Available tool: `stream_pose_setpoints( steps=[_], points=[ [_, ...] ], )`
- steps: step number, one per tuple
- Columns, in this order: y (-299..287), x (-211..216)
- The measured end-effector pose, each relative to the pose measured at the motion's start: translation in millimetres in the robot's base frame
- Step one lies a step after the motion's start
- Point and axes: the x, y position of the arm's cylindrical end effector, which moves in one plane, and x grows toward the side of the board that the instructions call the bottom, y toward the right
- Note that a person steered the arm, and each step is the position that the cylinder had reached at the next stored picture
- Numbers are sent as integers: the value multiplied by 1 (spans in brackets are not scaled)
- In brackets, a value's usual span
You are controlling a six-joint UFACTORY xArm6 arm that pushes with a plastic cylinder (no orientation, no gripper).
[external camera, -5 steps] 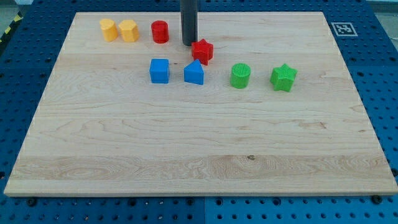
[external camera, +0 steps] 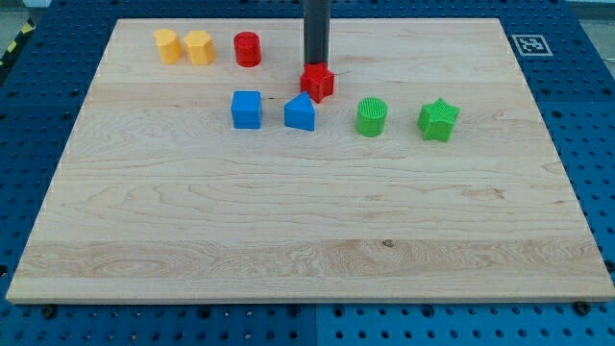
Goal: Push the red star into the blue triangle
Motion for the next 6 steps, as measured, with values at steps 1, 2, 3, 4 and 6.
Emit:
stream_pose_setpoints(
  steps=[1, 2, 3, 4, 6],
  points=[
    [-9, 10],
    [-21, 27],
    [-22, 37],
    [-18, 38],
    [64, 53]
  ],
)
